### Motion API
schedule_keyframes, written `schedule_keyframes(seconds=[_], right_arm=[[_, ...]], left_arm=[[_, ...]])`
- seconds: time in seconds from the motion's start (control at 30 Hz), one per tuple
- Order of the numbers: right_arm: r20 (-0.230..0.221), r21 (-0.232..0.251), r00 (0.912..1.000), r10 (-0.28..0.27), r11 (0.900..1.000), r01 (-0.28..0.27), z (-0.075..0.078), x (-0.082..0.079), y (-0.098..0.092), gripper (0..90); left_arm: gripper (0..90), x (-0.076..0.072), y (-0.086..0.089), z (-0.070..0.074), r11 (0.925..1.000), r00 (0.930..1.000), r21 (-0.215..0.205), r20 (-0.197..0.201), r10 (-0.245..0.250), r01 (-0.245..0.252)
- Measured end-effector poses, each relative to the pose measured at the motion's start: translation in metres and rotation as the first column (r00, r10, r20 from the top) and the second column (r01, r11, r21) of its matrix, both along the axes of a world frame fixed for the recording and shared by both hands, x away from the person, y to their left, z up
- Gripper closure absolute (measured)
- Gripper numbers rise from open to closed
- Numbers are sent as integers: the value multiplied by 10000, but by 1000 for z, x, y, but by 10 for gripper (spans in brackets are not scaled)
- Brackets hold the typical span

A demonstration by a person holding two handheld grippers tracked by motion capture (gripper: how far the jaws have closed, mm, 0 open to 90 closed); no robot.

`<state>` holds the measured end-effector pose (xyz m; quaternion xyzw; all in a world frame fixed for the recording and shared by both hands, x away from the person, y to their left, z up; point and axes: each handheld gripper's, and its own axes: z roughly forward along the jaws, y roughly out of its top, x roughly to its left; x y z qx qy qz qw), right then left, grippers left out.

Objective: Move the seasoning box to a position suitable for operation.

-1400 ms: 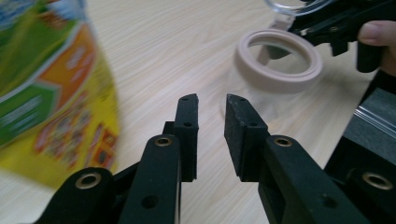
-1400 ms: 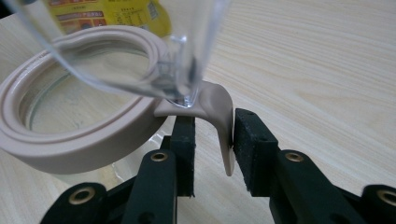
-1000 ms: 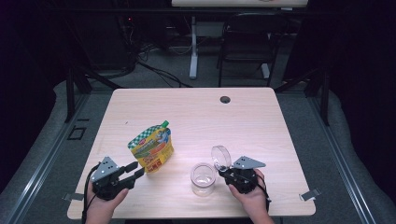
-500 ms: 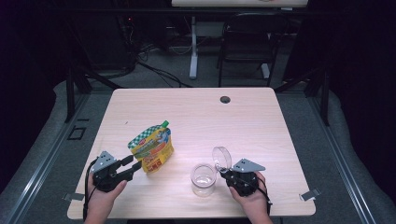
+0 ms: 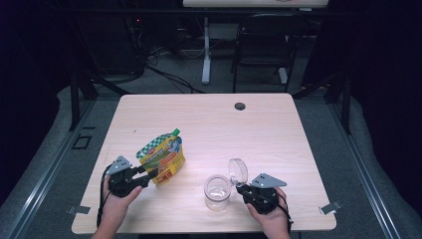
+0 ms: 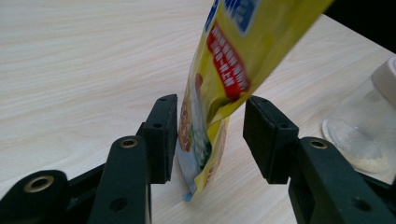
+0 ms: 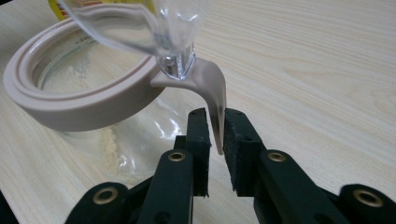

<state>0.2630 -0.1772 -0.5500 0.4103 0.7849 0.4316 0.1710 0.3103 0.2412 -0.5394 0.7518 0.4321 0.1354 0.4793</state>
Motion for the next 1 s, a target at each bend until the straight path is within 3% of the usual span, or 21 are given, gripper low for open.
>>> schedule_keyframes(seconds=[0.37, 0.4, 0.6, 0.8, 1.0], right_arm=[[34, -92, 10000, -88, 9999, 88, -1, -4, -3, 778], [34, -108, 10000, -89, 9999, 89, -1, -4, -3, 776], [10, -157, 10000, -81, 9998, 81, -2, -4, -3, 774], [2, -93, 9999, -114, 9999, 114, -1, -4, -5, 774], [31, -93, 9999, -108, 9999, 108, 0, -3, -6, 773]], left_arm=[[691, 9, -6, -11, 9998, 9987, 111, -467, -182, 188], [728, 8, -8, -12, 9998, 9992, 158, -380, -140, 146], [752, 6, -10, -10, 9988, 9995, 474, -274, -143, 155], [770, 2, -12, -7, 9991, 9996, 363, -159, -224, 230], [776, -7, -13, -5, 9979, 9978, 185, -233, -615, 620]])
